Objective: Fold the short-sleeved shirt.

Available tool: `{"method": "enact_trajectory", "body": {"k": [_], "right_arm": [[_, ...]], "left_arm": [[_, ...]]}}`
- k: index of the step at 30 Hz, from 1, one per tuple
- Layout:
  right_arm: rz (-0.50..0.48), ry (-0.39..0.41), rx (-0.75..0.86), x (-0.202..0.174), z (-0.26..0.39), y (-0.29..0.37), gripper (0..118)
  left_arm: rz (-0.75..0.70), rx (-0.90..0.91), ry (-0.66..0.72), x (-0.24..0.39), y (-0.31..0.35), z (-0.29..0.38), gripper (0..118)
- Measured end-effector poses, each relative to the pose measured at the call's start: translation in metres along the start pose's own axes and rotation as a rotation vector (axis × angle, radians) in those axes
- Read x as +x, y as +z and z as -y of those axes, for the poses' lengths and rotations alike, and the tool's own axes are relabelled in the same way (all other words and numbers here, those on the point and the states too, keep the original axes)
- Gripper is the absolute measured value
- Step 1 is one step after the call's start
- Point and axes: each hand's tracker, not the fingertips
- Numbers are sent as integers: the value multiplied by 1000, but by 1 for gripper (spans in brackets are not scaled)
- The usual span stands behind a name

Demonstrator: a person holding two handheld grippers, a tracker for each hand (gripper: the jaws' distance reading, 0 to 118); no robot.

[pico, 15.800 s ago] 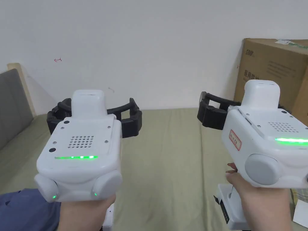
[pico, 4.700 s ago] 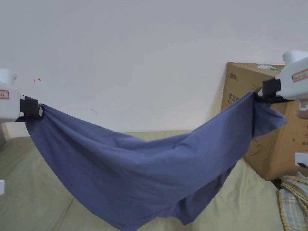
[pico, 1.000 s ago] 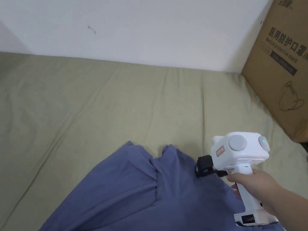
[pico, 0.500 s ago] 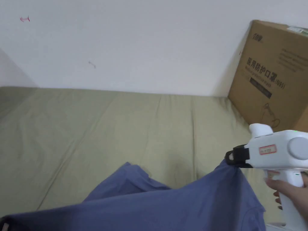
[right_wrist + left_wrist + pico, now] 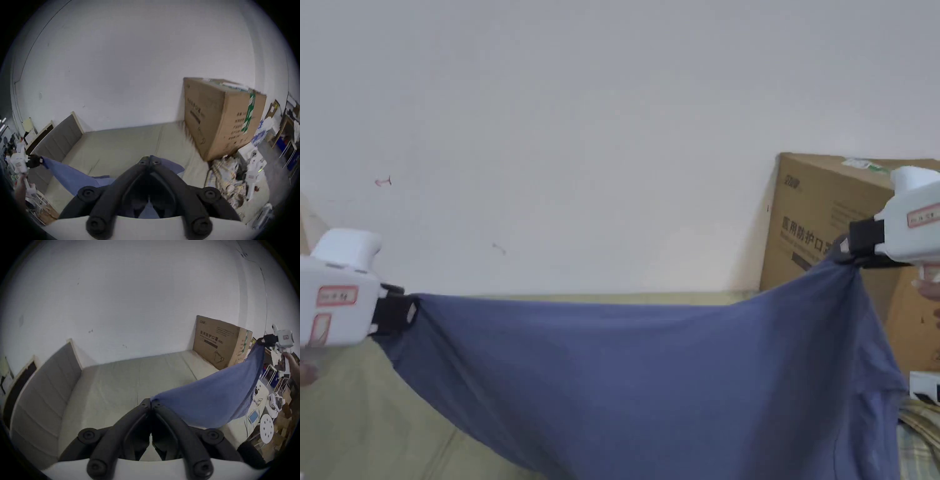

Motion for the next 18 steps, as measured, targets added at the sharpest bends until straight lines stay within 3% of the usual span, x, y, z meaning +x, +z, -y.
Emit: {"method": "enact_trajectory", "body": {"k": [10, 18], "right_arm": [[40, -50, 121, 6, -107, -15, 0], [65, -15, 216, -9, -173, -63, 0]], "left_arm": [[-45, 44, 5, -10, -17, -92, 0], [-141, 142, -14, -29, -51, -165, 0]]}}
